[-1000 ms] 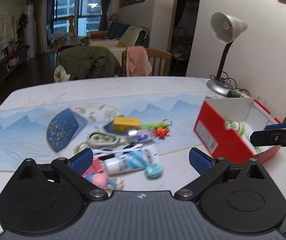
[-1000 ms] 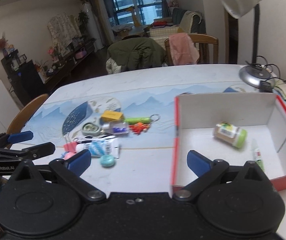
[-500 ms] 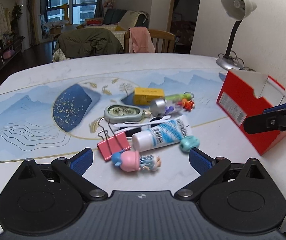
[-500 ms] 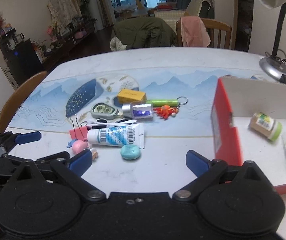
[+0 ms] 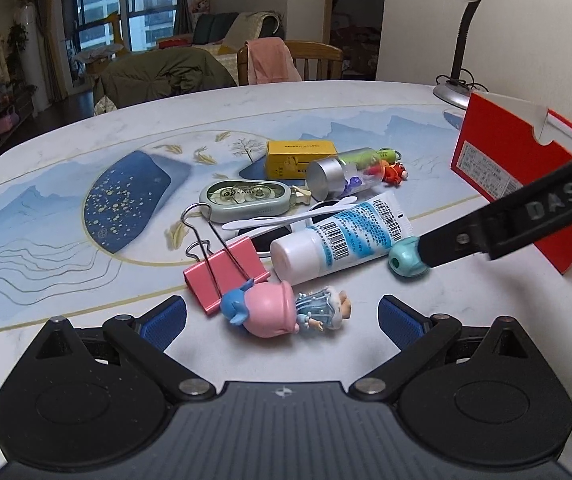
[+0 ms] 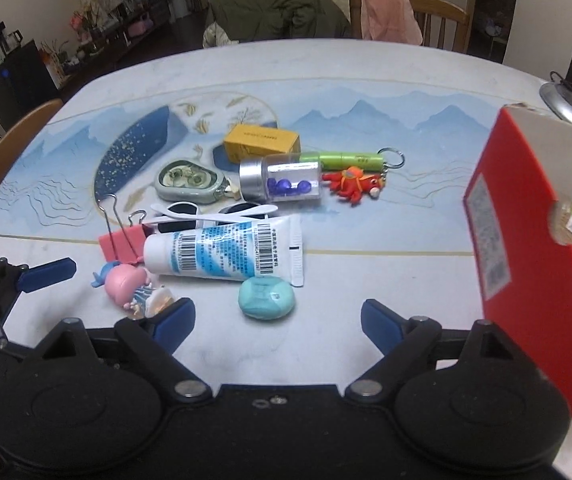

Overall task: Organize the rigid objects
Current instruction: 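Grasp the pink figurine with the left gripper while the right gripper grasps the teal soap case, then carry the figurine and soap case into the shoebox and release both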

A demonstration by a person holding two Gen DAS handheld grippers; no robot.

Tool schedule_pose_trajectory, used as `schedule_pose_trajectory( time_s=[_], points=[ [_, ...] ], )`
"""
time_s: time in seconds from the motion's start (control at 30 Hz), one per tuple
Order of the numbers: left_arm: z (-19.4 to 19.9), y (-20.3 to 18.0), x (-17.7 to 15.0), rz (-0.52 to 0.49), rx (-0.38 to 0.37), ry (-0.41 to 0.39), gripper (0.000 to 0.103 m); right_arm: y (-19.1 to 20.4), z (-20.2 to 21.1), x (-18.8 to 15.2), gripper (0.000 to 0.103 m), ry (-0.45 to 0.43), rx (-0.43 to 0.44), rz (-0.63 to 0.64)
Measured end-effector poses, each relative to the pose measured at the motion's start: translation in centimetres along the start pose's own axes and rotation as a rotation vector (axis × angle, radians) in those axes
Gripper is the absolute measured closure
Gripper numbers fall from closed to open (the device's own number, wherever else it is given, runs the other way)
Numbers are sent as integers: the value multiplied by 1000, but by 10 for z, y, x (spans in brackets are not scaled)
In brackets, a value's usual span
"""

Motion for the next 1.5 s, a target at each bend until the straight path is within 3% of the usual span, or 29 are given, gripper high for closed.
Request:
schedule_pose_trajectory(
  time_s=[0.37,0.43,0.83,1.0,1.5],
  points=[
    [-16,-4,-2,-17,7,-2,1,8,-28,0,32,59,5,9],
    [-16,-6,-2,-22,0,-4,8,8,-30,0,34,59,1,5],
    [-20,-6,-5,-32,11,6,24,12,-39,-1,53,74,-16,28],
    [-19,-4,-5,-25,5,9,24,12,-38,-1,65,67,-27,34],
    [5,-6,2,24,-22,9,24,2,-5,-9,65,33,-4,-3]
  ],
)
Point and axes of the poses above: each gripper's, at about its wrist camera, not at the fingertips, and z roughly against the way its jaws point, y to its left, x to its top, the point moved 6 cm from there along -z, roughly the way its jaws point, and after that the axes turned 8 degrees about -z, right-handed, at the moved point
